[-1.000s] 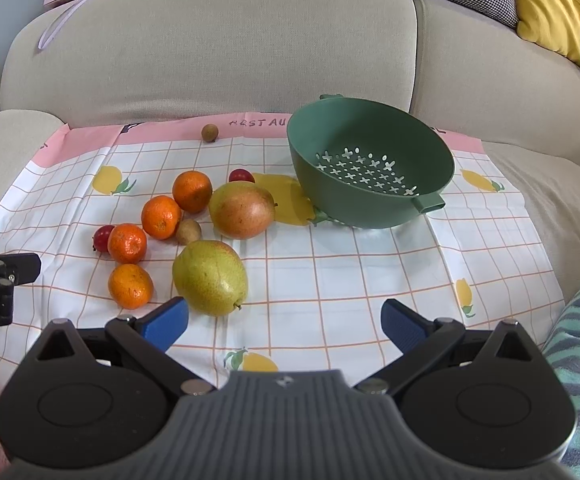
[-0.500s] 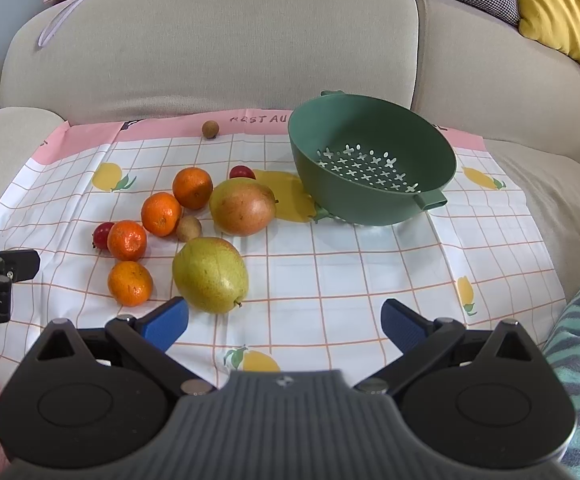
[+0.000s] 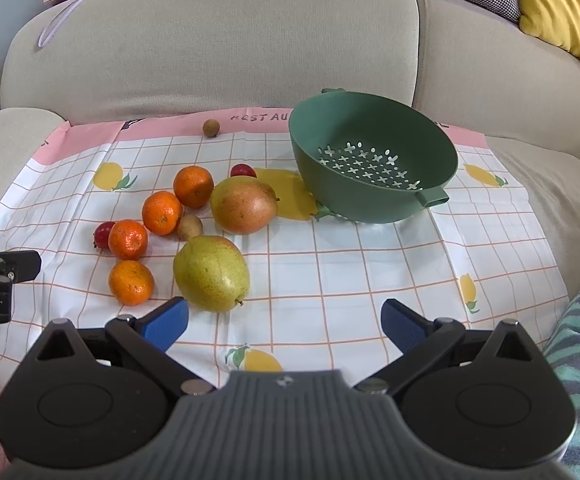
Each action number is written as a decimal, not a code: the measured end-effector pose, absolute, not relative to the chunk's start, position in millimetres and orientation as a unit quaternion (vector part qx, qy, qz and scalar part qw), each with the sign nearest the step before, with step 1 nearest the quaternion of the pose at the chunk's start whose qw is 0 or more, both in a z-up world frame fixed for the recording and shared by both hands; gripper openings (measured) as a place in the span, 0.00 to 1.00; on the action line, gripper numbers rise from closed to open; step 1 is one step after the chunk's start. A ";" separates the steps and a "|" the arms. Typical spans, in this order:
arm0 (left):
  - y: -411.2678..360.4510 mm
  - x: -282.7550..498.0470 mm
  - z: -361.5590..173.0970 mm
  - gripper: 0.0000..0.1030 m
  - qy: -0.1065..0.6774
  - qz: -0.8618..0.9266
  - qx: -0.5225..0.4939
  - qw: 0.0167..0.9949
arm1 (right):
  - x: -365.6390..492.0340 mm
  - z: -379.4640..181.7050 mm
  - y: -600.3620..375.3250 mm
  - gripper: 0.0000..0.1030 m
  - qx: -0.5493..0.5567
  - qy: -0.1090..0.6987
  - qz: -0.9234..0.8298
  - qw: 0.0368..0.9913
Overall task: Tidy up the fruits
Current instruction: 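Grasp the green pear with the left tool while the right tool grasps the red-yellow pear, then carry both pears over the green colander with both tools, then lower both pears into the colander and open both tools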
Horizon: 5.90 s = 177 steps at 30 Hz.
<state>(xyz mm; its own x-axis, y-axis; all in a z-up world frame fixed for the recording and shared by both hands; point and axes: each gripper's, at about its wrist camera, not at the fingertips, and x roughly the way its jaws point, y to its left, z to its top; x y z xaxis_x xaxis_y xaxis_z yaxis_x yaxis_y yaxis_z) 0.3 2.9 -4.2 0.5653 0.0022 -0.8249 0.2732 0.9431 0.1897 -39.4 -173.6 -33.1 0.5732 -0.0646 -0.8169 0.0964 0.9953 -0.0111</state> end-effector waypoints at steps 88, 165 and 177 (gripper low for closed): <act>-42.1 97.0 -84.9 0.71 0.535 -0.222 0.046 0.814 | 119.7 -131.6 -208.0 0.67 0.209 0.487 0.064 0.846; -155.6 131.1 -48.8 0.74 0.525 -0.332 0.117 0.775 | 62.7 -88.0 -283.4 0.66 0.064 0.541 0.050 0.837; -130.6 72.1 -58.9 0.74 0.567 -0.349 0.123 0.736 | -6.3 -88.9 -245.2 0.66 0.076 0.577 0.045 0.812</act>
